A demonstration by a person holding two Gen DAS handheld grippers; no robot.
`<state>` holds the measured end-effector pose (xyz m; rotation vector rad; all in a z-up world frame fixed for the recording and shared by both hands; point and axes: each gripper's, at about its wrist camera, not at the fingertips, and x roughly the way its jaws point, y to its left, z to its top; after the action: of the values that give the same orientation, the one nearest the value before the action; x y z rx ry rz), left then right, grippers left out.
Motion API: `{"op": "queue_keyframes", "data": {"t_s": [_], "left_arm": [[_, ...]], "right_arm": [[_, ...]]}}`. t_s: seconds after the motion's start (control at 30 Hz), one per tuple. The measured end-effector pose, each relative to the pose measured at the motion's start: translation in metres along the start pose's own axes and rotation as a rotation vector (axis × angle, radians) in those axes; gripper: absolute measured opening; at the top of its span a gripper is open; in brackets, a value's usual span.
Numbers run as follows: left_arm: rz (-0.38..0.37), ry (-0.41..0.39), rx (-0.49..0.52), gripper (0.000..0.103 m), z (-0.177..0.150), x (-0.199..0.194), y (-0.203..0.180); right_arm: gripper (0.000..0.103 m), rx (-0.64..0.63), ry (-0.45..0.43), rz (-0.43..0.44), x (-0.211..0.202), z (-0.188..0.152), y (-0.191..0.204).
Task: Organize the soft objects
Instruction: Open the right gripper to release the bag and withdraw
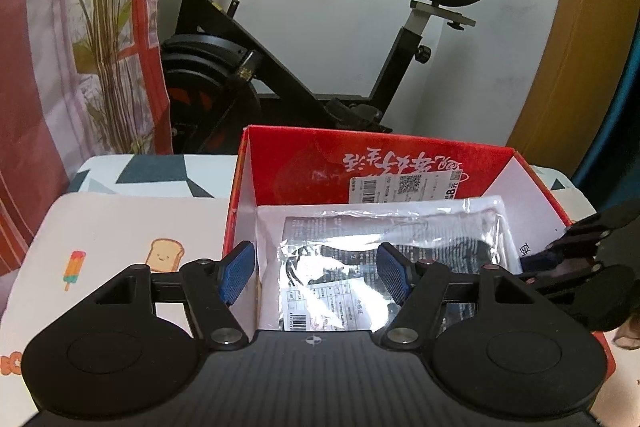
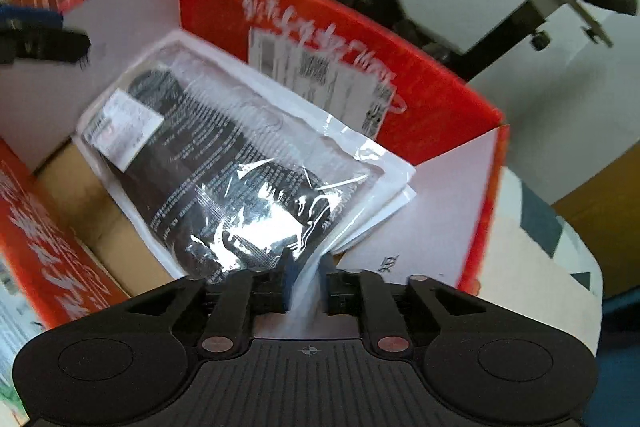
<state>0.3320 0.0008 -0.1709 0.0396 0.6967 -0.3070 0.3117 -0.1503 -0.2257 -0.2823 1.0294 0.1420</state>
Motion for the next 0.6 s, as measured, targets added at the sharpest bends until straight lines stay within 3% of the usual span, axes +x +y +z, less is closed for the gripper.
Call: {"op": "queue_keyframes", "data": {"t_s": [0.07,0.1,0.3,0.37,0.43,0.5,0.57,0.6], "left_arm": [[0.008,-0.010,0.017,0.070,0.000,-0.006,-0.004],[0.011,-0.016,0.024,0.070,0.000,-0.008,-0.006],[0.025,-0.037,0.046,0.070,-0.002,-0.028,-0.014],[0.031,-0.046,0.057,0.070,-0.004,-0.036,-0.016],[0.034,-0.054,0.057,0.070,-0.005,-0.044,-0.018],[0.029,-0.062,0.057,0.071,-0.007,-0.053,-0.019],[0.026,-0.076,0.070,0.074,-0.011,-0.064,-0.021],[0.026,-0.083,0.077,0.076,-0.012,-0.069,-0.022]], "right_arm": [[0.036,0.013,-0.033,-0.009,-0.013,-0.003,-0.002],[0.040,0.020,-0.049,-0.018,-0.020,-0.005,-0.004],[0.043,0.094,-0.130,-0.030,-0.055,-0.014,-0.019],[0.059,0.123,-0.164,-0.030,-0.068,-0.019,-0.022],[0.069,0.152,-0.201,-0.033,-0.079,-0.024,-0.024],[0.072,0.177,-0.236,-0.027,-0.090,-0.029,-0.025],[0.092,0.214,-0.268,-0.022,-0.099,-0.036,-0.025],[0.095,0.231,-0.287,-0.012,-0.104,-0.041,-0.025]]}}
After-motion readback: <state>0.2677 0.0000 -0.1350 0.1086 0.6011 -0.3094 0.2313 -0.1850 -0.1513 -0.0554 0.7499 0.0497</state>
